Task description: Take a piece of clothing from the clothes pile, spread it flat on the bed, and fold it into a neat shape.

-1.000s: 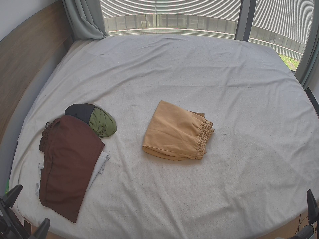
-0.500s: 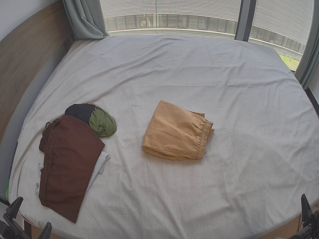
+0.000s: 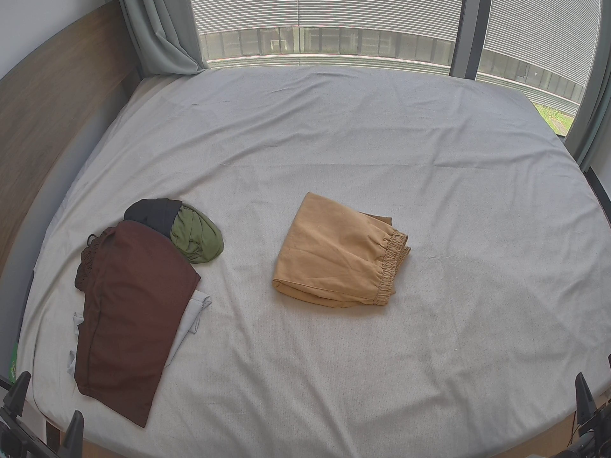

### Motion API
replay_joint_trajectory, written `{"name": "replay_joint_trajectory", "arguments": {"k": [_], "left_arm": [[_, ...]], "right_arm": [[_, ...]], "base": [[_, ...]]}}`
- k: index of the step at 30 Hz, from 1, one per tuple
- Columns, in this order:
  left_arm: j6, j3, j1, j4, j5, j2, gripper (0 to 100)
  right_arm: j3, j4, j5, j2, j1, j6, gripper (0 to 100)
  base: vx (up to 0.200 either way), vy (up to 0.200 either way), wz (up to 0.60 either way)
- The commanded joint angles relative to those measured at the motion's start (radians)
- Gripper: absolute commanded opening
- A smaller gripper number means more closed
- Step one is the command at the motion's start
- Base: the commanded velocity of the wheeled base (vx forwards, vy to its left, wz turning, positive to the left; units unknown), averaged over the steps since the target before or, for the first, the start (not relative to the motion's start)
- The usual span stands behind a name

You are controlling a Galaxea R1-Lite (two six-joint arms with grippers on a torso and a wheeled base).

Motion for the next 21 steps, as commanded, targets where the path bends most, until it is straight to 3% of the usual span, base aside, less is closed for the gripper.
{"name": "replay_joint_trajectory", "arguments": {"k": [1,5,8,21], "left_arm": [[-0.001,0.018,0.0,-0.001,0.05,-0.014,100],[0.002,0.018,0.002,0.002,0.106,-0.014,100],[-0.021,0.018,0.002,0.088,0.182,-0.014,100],[-0.035,0.018,-0.003,0.074,0.172,-0.014,100]], "right_arm": [[0.018,-0.001,0.0,-0.011,0.0,-0.001,100],[0.018,-0.001,0.0,-0.011,0.0,-0.001,100],[0.018,-0.001,0.0,-0.011,0.0,-0.001,100],[0.018,0.011,0.032,-0.011,0.003,-0.028,100]], "base": [[0.0,0.0,0.0],[0.0,0.0,0.0],[0.0,0.0,0.0],[0.0,0.0,0.0]]}}
